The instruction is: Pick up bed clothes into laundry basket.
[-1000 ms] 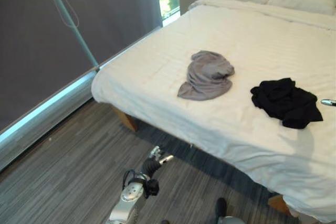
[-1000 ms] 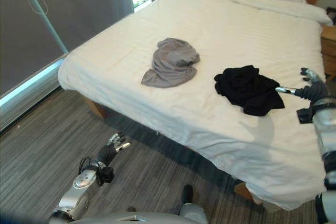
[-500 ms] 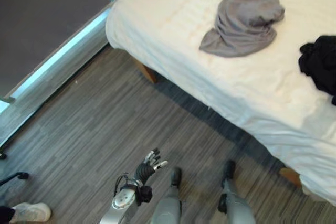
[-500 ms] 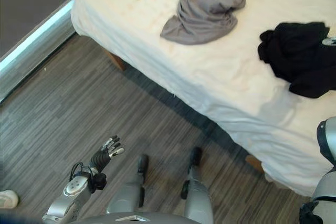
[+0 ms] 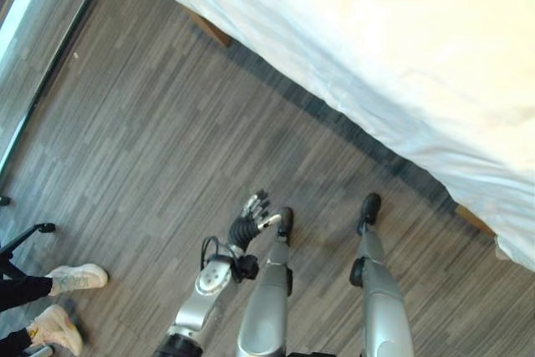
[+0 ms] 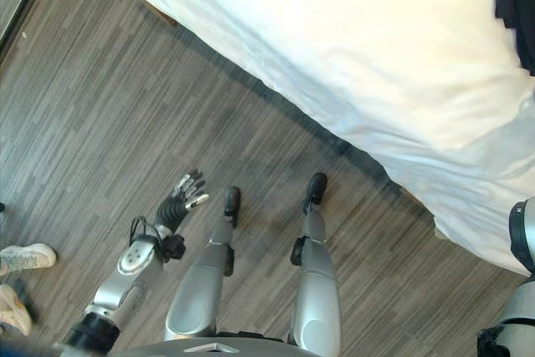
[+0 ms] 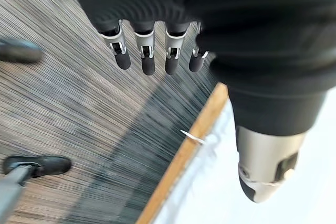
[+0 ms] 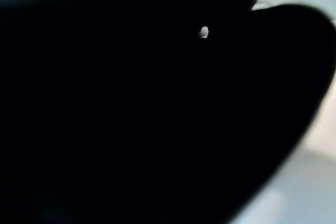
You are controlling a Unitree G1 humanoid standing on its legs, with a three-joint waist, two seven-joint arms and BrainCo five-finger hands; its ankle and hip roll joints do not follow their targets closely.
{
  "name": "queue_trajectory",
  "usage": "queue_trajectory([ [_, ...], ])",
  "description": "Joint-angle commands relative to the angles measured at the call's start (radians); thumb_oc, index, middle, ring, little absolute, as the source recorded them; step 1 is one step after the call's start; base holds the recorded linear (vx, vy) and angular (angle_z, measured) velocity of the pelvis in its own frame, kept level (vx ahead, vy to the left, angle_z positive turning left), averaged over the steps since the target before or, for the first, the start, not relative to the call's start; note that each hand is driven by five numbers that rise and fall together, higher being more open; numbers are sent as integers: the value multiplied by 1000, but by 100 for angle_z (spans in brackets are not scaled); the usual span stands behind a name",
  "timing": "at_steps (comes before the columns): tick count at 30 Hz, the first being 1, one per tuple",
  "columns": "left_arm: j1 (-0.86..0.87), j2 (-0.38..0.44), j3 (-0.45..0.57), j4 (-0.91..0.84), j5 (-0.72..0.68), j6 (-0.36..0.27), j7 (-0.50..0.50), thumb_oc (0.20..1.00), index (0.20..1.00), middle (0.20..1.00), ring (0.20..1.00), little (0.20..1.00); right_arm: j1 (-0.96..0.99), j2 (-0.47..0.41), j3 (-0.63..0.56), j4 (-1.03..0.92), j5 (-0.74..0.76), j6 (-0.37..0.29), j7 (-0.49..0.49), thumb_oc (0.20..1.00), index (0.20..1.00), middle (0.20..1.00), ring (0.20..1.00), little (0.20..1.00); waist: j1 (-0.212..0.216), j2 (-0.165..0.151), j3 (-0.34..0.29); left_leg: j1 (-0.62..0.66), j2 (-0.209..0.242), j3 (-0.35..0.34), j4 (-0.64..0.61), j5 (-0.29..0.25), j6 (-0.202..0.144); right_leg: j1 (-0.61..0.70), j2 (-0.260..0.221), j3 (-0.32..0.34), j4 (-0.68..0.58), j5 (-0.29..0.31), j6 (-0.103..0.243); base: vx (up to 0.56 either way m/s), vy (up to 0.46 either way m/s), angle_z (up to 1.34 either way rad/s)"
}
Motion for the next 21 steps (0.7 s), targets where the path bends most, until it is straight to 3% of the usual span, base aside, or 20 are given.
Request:
queue_trajectory([
  [1, 32, 39, -1, -64, -39, -37, 27, 1000, 1000, 1000, 1000, 1000, 73, 60, 129, -57, -55, 4, 58, 1000, 1000, 1000, 1000, 1000, -21, -10, 53, 4, 11, -55, 5, 54, -48, 111, 33, -6, 12, -116, 52, 0, 0, 0],
  [2, 32, 40, -2, -64, -39, -37, 27, 1000, 1000, 1000, 1000, 1000, 79, 60, 123, -61, -56, 6, 57, 1000, 1000, 1000, 1000, 1000, -20, -11, 54, 6, 11, -55, 5, 54, -48, 113, 33, -7, 12, -117, 53, 6, 29, 4],
  [3, 33, 40, 18, -64, -37, -41, 35, 1000, 1000, 1000, 1000, 1000, 162, 68, 126, -199, -78, -9, 51, 539, 539, 539, 539, 539, -33, -22, 57, 17, 9, -51, 5, 51, -47, 121, 33, 0, 12, -115, 52, 22, 30, 6],
  [4, 45, 29, 64, -59, -32, -45, 42, 1000, 1000, 1000, 1000, 1000, 375, 32, 34, -539, -68, -36, 50, 200, 200, 200, 200, 200, -66, -42, 61, 42, 11, -44, 5, 40, -47, 142, 33, 6, 12, -121, 51, 16, 32, 3],
  [5, 45, 31, 61, -59, -32, -45, 42, 1000, 1000, 1000, 1000, 1000, 385, 31, 23, -543, -69, -35, 50, 200, 200, 200, 200, 200, -64, -43, 59, 38, 9, -45, 5, 43, -46, 139, 30, 5, 12, -119, 52, 35, 29, -5],
  [6, 67, 16, 85, -49, -35, -52, 51, 1000, 1000, 1000, 1000, 1000, 561, 48, -107, -724, -30, -54, 48, 200, 200, 200, 200, 200, -90, -49, 51, 52, 4, -43, 5, 37, -44, 155, 23, 4, 12, -124, 52, 16, 17, -16],
  [7, 66, 20, 79, -49, -35, -52, 51, 1000, 1000, 1000, 1000, 1000, 582, 48, -125, -734, -32, -51, 48, 200, 200, 200, 200, 200, -85, -49, 50, 54, 3, -44, 5, 37, -44, 157, 23, 3, 12, -124, 53, 33, 28, -16],
  [9, 42, 29, 93, -15, -45, -56, 51, 1000, 1000, 1000, 1000, 1000, 835, 78, -302, -883, -23, -67, 69, 200, 200, 200, 200, 200, -119, -44, 25, 89, -7, -40, 5, 27, -40, 195, 7, -2, 22, -137, 53, 65, 51, -4],
  [11, 25, 47, 95, -7, -44, -50, 44, 1000, 1000, 1000, 1000, 1000, 962, 101, -392, -942, -30, -67, 79, 200, 200, 200, 200, 200, -135, -36, 11, 125, -10, -37, 5, 20, -35, 217, -9, 1, 63, -162, 49, 65, 54, 8],
  [14, -26, 62, 82, -6, -35, -40, 34, 1000, 1000, 1000, 1000, 1000, 1076, 159, -464, -979, -43, -59, 90, 200, 200, 200, 200, 200, -151, -14, -7, 189, -9, -34, 5, 5, -29, 242, -31, 17, 151, -219, 37, 58, 61, 3],
  [16, -27, 63, 80, -6, -36, -40, 34, 1000, 1000, 1000, 1000, 1000, 1080, 160, -468, -981, -44, -59, 90, 200, 200, 200, 200, 200, -150, -14, -3, 193, -10, -35, 5, 4, -29, 245, -31, 16, 155, -222, 37, 76, -4, 0],
  [17, -55, 71, 93, -5, -17, -32, 15, 1000, 1000, 1000, 1000, 1000, 1157, 244, -507, -1033, -47, -54, 111, 200, 200, 200, 200, 200, -172, -4, -38, 275, 10, -22, 5, -18, -27, 296, -33, 18, 200, -267, 33, 229, -35, -2],
  [18, -60, 76, 108, -8, -8, -32, 12, 1000, 1000, 1000, 1000, 1000, 1178, 274, -515, -1056, -44, -54, 117, 200, 200, 200, 200, 200, -178, -5, -49, 326, 27, -10, 5, -29, -31, 323, -23, 28, 213, -286, 28, 281, -73, -1],
  [20, -65, 81, 124, 1, -3, -33, 10, 1000, 1000, 1000, 1000, 1000, 1191, 294, -515, -1080, -46, -50, 130, 200, 200, 200, 200, 200, -180, -7, -59, 355, 46, 4, 17, -10, -34, 348, -11, 33, 217, -299, 21, 111, -79, -13],
  [21, -74, 82, 141, 12, -3, -32, 7, 1000, 1000, 1000, 1000, 1000, 1192, 308, -511, -1075, -44, -54, 134, 200, 200, 200, 200, 200, -176, -15, -69, 349, 54, 3, 98, 7, -42, 373, -4, 34, 216, -308, 12, 70, -124, -37],
])
